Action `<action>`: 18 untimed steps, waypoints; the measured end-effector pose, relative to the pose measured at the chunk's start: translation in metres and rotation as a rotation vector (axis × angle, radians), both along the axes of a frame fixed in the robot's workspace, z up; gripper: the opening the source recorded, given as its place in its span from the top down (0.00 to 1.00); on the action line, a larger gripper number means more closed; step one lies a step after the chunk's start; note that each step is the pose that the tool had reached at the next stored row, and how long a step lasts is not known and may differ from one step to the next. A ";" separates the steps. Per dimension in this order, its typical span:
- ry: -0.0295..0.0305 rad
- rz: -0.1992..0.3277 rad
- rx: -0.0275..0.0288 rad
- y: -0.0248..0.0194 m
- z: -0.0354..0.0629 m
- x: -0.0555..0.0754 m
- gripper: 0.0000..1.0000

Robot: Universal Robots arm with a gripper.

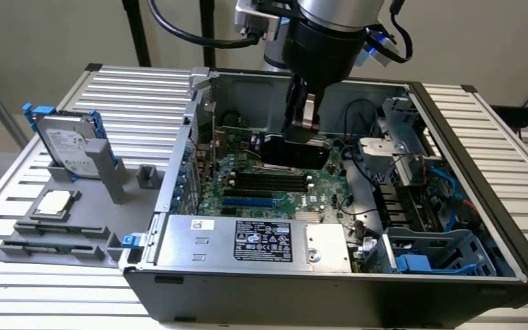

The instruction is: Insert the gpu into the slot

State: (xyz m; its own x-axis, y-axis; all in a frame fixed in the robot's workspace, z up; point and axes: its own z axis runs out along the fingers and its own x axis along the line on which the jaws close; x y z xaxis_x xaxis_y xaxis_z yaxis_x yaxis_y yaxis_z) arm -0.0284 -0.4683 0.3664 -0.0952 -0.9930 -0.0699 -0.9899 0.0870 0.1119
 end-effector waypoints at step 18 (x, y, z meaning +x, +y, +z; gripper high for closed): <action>-0.0006 0.027 0.0123 -0.0066 -0.0324 -0.012 0.74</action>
State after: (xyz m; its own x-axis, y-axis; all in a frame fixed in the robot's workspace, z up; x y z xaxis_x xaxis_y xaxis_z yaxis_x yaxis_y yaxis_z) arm -0.0405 -0.4750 0.3340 -0.0681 -0.9943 -0.0821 -0.9920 0.0586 0.1122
